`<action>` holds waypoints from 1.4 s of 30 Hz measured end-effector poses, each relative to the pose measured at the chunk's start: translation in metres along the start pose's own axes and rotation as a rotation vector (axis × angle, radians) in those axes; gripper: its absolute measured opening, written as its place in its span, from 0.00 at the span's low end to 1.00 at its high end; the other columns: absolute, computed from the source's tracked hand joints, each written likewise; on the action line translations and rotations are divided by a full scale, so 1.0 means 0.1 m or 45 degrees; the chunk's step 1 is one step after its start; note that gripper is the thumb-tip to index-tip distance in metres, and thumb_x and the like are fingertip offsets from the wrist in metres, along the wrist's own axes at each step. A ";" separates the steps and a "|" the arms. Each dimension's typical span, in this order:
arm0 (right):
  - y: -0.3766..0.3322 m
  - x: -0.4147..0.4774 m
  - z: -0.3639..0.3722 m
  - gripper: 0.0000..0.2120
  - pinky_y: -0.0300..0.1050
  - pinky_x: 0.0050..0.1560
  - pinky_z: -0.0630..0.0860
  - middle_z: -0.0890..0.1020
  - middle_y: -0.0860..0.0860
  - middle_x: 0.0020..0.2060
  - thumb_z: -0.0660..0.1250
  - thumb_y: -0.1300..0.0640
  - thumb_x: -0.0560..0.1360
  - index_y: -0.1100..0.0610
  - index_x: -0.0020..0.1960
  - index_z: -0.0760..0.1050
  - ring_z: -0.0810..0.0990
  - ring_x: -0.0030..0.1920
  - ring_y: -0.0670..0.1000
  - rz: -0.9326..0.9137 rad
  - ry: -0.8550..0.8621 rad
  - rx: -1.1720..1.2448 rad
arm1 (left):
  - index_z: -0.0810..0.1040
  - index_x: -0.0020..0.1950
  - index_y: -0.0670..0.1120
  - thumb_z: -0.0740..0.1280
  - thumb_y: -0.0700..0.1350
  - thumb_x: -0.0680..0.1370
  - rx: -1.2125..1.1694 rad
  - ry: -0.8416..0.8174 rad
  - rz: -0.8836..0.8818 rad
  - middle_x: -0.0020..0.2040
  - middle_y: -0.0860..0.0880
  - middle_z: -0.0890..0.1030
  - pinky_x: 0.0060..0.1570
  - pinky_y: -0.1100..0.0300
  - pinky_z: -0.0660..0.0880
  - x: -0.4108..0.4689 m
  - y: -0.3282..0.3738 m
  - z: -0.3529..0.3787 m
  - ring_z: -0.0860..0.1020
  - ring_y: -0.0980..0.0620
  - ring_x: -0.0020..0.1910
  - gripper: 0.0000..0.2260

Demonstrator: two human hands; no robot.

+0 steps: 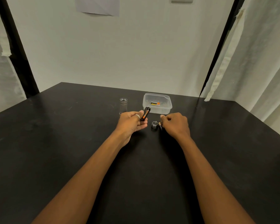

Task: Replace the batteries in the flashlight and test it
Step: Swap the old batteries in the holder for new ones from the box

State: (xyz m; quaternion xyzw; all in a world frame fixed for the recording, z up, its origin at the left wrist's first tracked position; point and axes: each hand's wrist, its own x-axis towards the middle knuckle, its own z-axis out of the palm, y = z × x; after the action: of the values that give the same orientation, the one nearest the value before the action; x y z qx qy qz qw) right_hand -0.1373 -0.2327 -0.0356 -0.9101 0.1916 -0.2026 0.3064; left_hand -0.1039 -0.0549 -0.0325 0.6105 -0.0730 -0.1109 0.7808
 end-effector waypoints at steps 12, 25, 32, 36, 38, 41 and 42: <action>-0.19 -0.05 -0.02 0.09 0.40 0.53 0.81 0.87 0.44 0.50 0.75 0.53 0.77 0.53 0.55 0.86 0.84 0.50 0.43 -0.303 0.008 0.657 | 0.83 0.52 0.40 0.64 0.44 0.84 0.044 -0.050 -0.023 0.43 0.44 0.87 0.41 0.61 0.82 0.00 0.00 -0.01 0.86 0.51 0.41 0.11; -0.26 -0.15 0.02 0.28 0.50 0.61 0.81 0.82 0.47 0.61 0.80 0.63 0.69 0.54 0.67 0.77 0.82 0.60 0.44 -0.459 -0.181 0.585 | 0.83 0.55 0.42 0.67 0.49 0.83 0.031 -0.150 -0.048 0.41 0.49 0.86 0.46 0.58 0.82 -0.02 0.04 -0.02 0.85 0.53 0.44 0.11; -0.28 -0.16 0.06 0.30 0.42 0.57 0.82 0.82 0.45 0.60 0.82 0.58 0.68 0.54 0.68 0.76 0.82 0.56 0.38 -0.481 -0.131 0.528 | 0.82 0.55 0.37 0.66 0.43 0.84 0.028 -0.146 -0.032 0.38 0.48 0.80 0.45 0.60 0.82 0.01 0.02 -0.04 0.81 0.57 0.37 0.10; -0.27 -0.16 0.05 0.24 0.34 0.52 0.80 0.83 0.42 0.55 0.83 0.55 0.67 0.50 0.59 0.78 0.82 0.53 0.37 -0.474 -0.087 0.542 | 0.82 0.54 0.35 0.62 0.44 0.85 0.032 -0.165 -0.027 0.40 0.44 0.80 0.47 0.59 0.82 0.00 0.03 -0.03 0.80 0.52 0.42 0.14; -0.27 -0.16 0.06 0.21 0.33 0.50 0.80 0.83 0.41 0.52 0.83 0.55 0.67 0.49 0.57 0.79 0.82 0.52 0.36 -0.478 -0.081 0.541 | 0.81 0.56 0.32 0.61 0.44 0.86 0.050 -0.165 -0.026 0.43 0.42 0.80 0.47 0.58 0.82 0.00 0.03 -0.02 0.80 0.49 0.45 0.16; -0.27 -0.17 0.06 0.19 0.36 0.49 0.81 0.83 0.42 0.52 0.82 0.55 0.68 0.48 0.55 0.78 0.83 0.52 0.38 -0.508 -0.067 0.521 | 0.82 0.54 0.35 0.60 0.44 0.86 0.065 -0.171 -0.018 0.42 0.44 0.81 0.47 0.58 0.82 -0.01 0.03 -0.01 0.80 0.50 0.44 0.15; -0.27 -0.17 0.06 0.19 0.37 0.49 0.81 0.83 0.43 0.52 0.82 0.55 0.68 0.48 0.55 0.78 0.83 0.53 0.39 -0.523 -0.064 0.511 | 0.82 0.53 0.36 0.60 0.44 0.86 0.070 -0.175 -0.014 0.41 0.45 0.81 0.48 0.58 0.82 -0.01 0.03 -0.01 0.80 0.50 0.44 0.14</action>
State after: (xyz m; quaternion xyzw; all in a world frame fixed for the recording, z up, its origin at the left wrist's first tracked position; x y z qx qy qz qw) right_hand -0.1431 -0.2016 -0.0272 -0.8557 -0.0484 -0.2717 0.4378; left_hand -0.1048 -0.0528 -0.0295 0.6229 -0.1262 -0.1547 0.7564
